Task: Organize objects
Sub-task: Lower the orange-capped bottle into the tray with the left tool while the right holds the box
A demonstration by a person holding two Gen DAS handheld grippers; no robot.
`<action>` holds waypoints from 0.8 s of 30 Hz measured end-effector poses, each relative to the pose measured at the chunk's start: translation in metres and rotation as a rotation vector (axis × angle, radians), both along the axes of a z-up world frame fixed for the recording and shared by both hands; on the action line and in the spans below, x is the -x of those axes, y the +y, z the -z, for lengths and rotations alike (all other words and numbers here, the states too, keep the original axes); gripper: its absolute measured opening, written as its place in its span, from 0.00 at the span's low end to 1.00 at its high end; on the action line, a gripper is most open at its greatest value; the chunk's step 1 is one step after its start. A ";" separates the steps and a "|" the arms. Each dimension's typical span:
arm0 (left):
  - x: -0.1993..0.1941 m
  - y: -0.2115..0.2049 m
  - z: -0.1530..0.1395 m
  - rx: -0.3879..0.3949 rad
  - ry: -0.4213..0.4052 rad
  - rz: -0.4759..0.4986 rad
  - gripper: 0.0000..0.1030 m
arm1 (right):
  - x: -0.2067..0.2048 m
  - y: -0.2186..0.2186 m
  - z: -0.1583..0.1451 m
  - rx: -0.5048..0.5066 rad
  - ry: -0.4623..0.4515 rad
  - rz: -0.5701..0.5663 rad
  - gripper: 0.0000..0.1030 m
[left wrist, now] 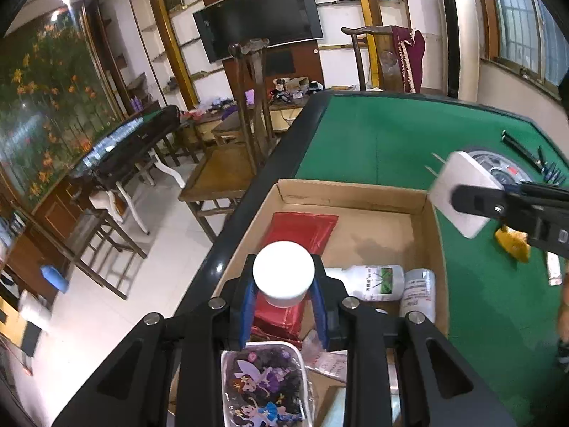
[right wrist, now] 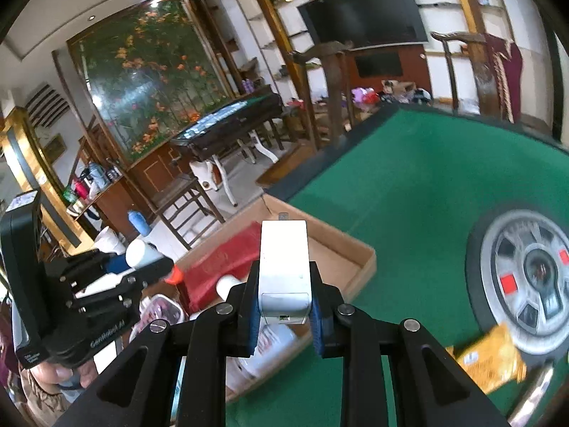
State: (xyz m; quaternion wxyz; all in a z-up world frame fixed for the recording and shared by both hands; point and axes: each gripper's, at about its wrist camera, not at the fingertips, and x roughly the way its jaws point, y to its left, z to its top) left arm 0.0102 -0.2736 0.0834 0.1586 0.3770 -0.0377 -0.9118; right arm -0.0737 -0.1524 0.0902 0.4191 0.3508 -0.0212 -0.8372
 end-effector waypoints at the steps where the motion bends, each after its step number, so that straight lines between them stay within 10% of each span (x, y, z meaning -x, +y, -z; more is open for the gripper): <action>1: -0.001 -0.002 -0.001 -0.019 -0.001 0.002 0.26 | 0.001 -0.005 -0.001 -0.002 0.009 -0.016 0.24; 24: 0.081 0.005 0.004 -0.228 -0.093 0.074 0.26 | 0.037 0.000 0.027 -0.010 -0.046 -0.064 0.24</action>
